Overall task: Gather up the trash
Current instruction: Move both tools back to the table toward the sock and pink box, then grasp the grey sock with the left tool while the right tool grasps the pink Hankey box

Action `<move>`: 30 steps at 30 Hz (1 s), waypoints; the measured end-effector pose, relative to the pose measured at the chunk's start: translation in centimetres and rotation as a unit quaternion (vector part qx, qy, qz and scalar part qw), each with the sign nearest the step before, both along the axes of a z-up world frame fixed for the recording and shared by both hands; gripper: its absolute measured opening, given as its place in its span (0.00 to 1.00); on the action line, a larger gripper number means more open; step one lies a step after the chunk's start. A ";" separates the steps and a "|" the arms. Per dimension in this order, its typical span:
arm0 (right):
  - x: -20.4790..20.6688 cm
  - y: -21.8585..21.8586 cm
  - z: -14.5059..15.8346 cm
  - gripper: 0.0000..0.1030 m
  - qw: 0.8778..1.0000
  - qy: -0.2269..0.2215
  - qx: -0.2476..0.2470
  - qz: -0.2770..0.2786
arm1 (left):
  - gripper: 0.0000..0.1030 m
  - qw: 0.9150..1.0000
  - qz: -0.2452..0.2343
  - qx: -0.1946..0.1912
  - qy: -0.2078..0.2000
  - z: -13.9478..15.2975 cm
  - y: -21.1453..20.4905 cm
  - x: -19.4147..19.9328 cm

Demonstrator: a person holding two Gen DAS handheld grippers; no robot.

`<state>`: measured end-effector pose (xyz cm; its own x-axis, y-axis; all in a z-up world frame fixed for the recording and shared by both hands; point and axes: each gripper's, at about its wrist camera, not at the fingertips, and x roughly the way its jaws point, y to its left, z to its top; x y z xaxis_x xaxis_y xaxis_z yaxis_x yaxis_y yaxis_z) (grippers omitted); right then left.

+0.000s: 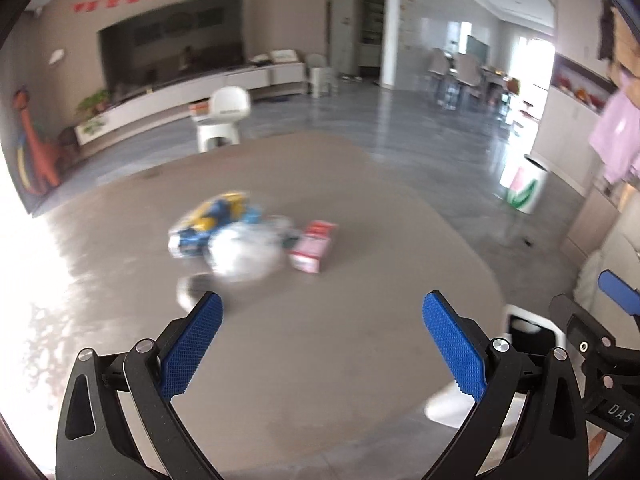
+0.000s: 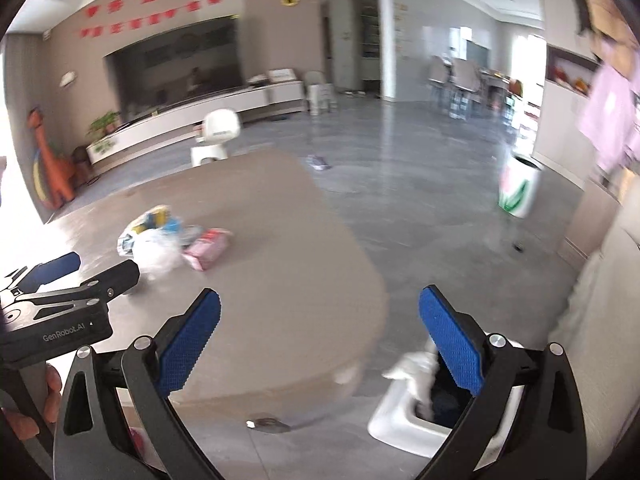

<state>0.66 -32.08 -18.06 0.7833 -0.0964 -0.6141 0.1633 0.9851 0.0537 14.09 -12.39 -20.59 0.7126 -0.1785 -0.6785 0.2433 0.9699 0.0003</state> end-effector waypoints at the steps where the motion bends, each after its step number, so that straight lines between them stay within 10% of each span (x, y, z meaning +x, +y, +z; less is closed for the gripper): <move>1: 0.9 1.1 -0.1 0.96 1.000 0.000 0.001 0.013 | 0.95 1.000 0.010 0.002 0.003 -0.3 1.3 0.6; 30: 19.3 11.4 -10.5 0.96 0.996 0.084 -0.009 0.033 | 0.95 0.993 0.054 -0.013 0.108 -12.1 11.4 13.4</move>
